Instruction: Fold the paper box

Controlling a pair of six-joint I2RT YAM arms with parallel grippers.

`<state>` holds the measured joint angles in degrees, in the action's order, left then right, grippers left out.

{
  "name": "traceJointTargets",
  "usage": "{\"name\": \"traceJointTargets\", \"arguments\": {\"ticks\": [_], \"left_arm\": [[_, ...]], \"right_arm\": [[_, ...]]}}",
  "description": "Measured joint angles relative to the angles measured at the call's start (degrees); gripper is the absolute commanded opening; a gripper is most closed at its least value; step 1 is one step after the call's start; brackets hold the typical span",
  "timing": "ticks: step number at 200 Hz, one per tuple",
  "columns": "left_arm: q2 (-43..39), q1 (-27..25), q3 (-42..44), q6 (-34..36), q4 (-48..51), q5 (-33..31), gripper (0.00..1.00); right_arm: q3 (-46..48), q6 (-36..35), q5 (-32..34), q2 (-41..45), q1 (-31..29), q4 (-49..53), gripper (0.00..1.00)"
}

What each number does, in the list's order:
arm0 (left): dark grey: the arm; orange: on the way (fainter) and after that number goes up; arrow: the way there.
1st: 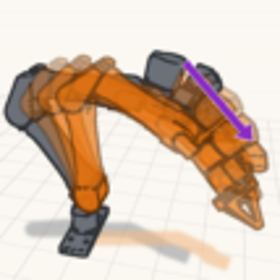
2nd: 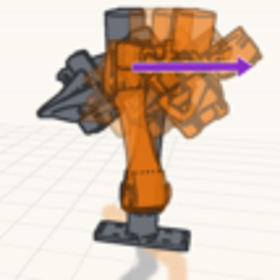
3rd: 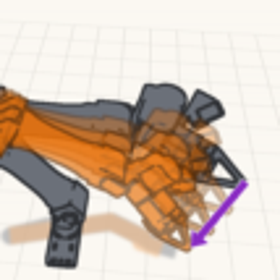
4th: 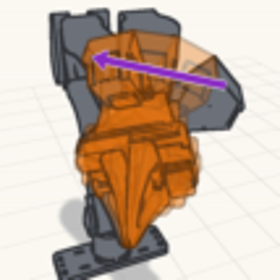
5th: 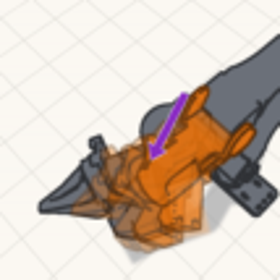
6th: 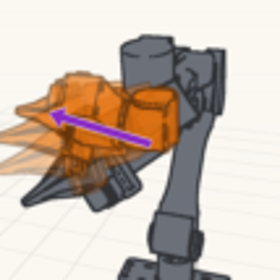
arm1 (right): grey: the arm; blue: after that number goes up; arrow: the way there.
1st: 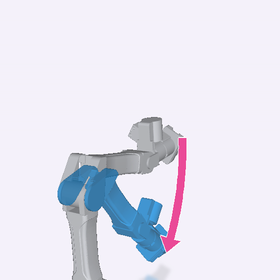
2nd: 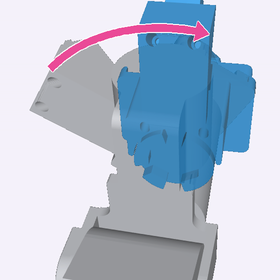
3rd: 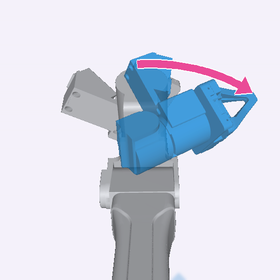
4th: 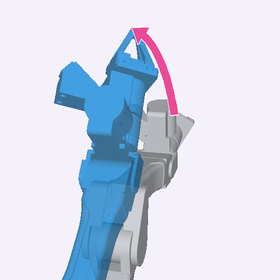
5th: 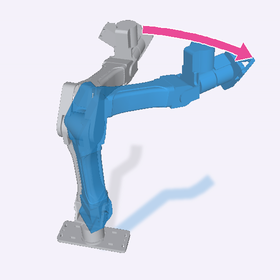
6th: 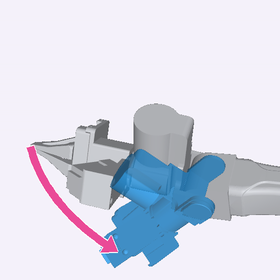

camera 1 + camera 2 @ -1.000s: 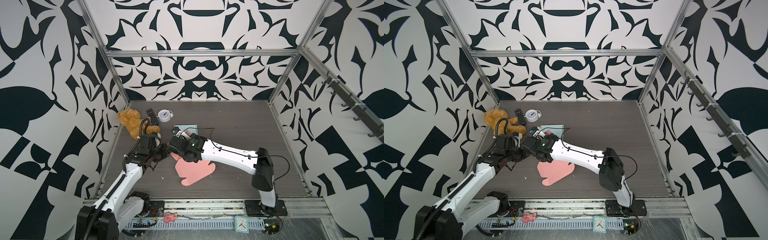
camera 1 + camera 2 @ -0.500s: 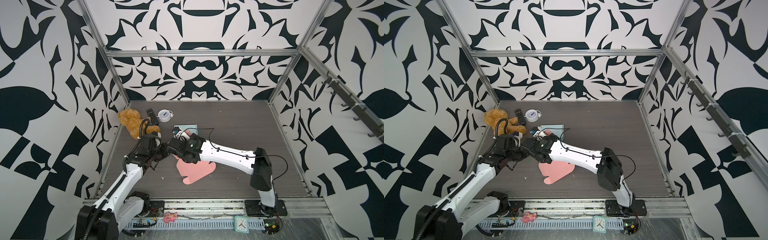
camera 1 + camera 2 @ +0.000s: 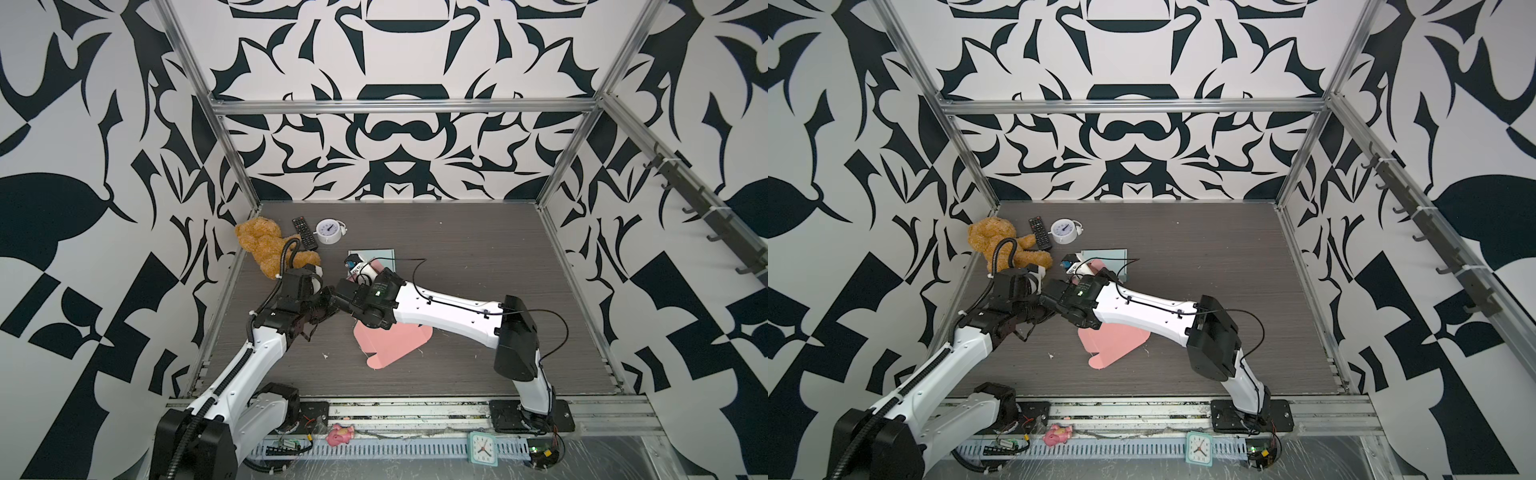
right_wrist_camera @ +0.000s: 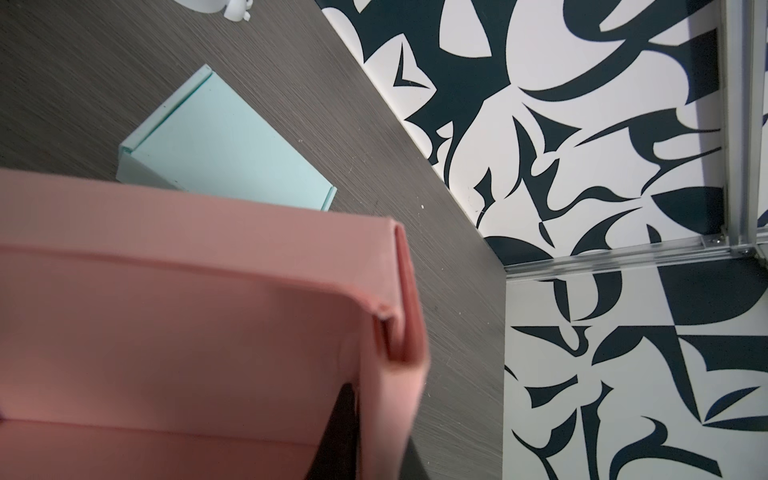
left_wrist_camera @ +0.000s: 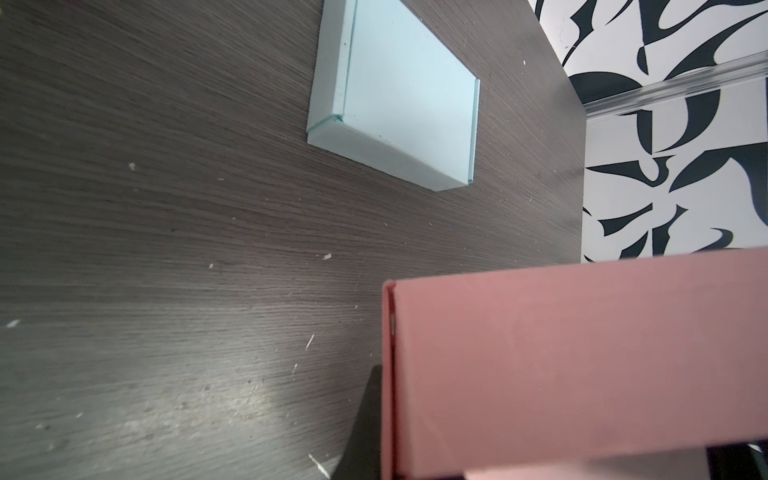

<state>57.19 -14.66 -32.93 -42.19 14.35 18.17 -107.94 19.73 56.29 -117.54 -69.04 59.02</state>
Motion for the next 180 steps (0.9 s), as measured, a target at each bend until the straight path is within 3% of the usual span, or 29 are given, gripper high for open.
{"name": "traceJointTargets", "arguments": {"ticks": [60, 102, 145, 180], "left_arm": [[0.0, 0.0, 0.0, 0.0, -0.5, -0.5, 0.06], [0.0, 0.0, 0.0, 0.9, -1.0, -1.1, 0.06], [0.0, -0.6, 0.1, 6.9, -1.8, -1.5, 0.06], [0.3, -2.7, -0.2, 12.4, -2.3, -2.2, 0.07]], "right_arm": [[4.8, 0.5, -1.8, 4.6, -1.1, -3.6, 0.32], [10.8, 1.6, -5.5, 11.3, -1.4, -8.3, 0.54], [16.2, 2.4, -12.3, 20.7, -2.0, -13.0, 0.73], [23.7, 3.3, -20.9, 33.2, -0.4, -18.6, 0.78]]}}
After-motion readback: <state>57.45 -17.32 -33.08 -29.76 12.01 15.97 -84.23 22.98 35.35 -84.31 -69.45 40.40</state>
